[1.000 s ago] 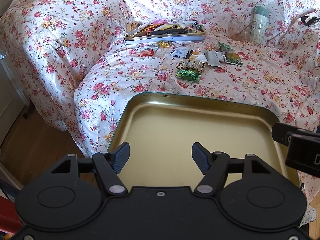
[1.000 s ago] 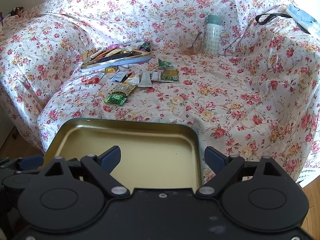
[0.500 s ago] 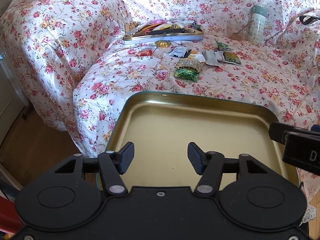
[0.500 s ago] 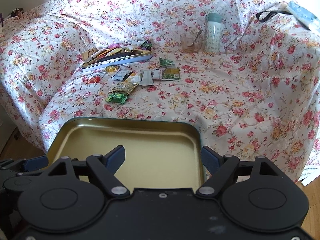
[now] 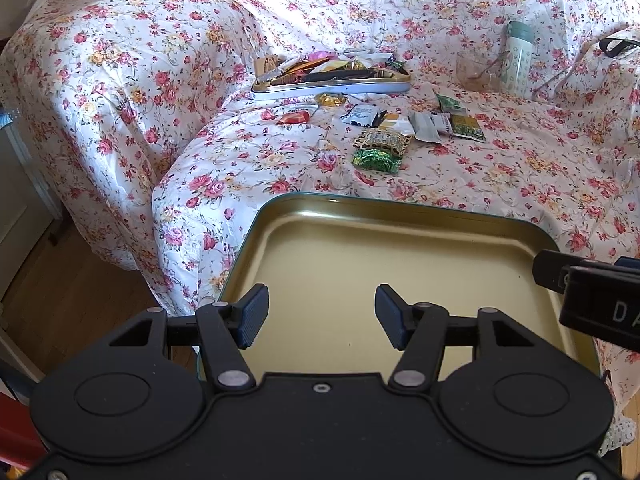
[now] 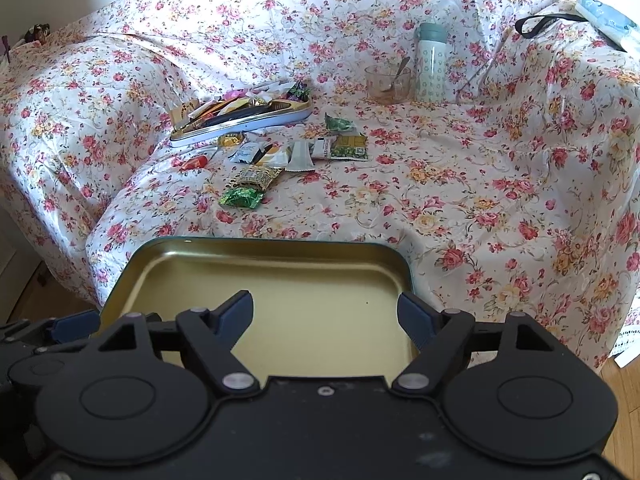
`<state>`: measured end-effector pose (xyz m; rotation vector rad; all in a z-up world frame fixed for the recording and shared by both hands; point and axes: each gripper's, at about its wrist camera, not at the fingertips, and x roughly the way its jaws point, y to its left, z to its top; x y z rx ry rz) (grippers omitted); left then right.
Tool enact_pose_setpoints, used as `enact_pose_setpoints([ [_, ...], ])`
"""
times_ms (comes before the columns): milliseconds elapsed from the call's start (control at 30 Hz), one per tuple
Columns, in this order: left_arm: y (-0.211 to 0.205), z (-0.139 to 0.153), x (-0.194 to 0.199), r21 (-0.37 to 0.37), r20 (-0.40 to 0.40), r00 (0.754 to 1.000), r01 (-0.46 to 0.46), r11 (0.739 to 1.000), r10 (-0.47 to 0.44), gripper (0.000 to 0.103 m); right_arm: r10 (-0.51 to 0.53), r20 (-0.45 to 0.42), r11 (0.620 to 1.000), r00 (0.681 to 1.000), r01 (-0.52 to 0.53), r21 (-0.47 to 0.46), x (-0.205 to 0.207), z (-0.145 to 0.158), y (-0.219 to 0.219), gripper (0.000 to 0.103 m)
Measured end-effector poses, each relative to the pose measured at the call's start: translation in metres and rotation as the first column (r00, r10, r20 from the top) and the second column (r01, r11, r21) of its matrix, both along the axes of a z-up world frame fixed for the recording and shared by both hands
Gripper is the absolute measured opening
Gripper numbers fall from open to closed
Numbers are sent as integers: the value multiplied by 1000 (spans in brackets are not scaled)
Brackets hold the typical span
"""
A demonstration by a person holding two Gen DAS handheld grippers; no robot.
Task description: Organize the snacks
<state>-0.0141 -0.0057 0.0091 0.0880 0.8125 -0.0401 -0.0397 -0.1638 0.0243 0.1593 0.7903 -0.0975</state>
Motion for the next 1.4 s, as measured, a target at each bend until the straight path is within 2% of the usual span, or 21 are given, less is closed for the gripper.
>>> enact_pose_setpoints([
  [267, 0, -1, 2, 1, -9, 1000, -4, 1000, 4, 64, 0, 0, 1000, 1000, 0, 21, 0, 0, -2, 83],
  [433, 2, -1, 2, -30, -18, 1000, -2, 1000, 2, 63, 7, -2, 998, 1000, -7, 57, 0, -2, -3, 83],
  [533, 2, 0, 1, -21, -6, 1000, -2, 1000, 1, 63, 6, 0, 1000, 1000, -6, 28, 0, -2, -1, 83],
  [733, 7, 0, 4, -24, -15, 1000, -12, 1000, 11, 63, 1, -23, 999, 1000, 0, 47, 2, -6, -5, 83],
  [833, 13, -2, 8, -33, -31, 999, -28, 999, 27, 63, -6, -37, 999, 999, 8, 43, 4, -8, -7, 79],
  [1000, 23, -2, 15, 3, -11, 999, -49, 999, 49, 63, -24, -33, 999, 999, 25, 39, 8, -6, -13, 78],
  [1267, 40, -2, 39, 23, -24, 998, -55, 998, 55, 63, -25, -62, 996, 998, 30, 81, 27, -13, -28, 77],
  [1400, 43, -10, 51, 18, -67, 997, -47, 999, 48, 63, -1, -96, 991, 995, 14, 135, 39, -22, -28, 76],
])
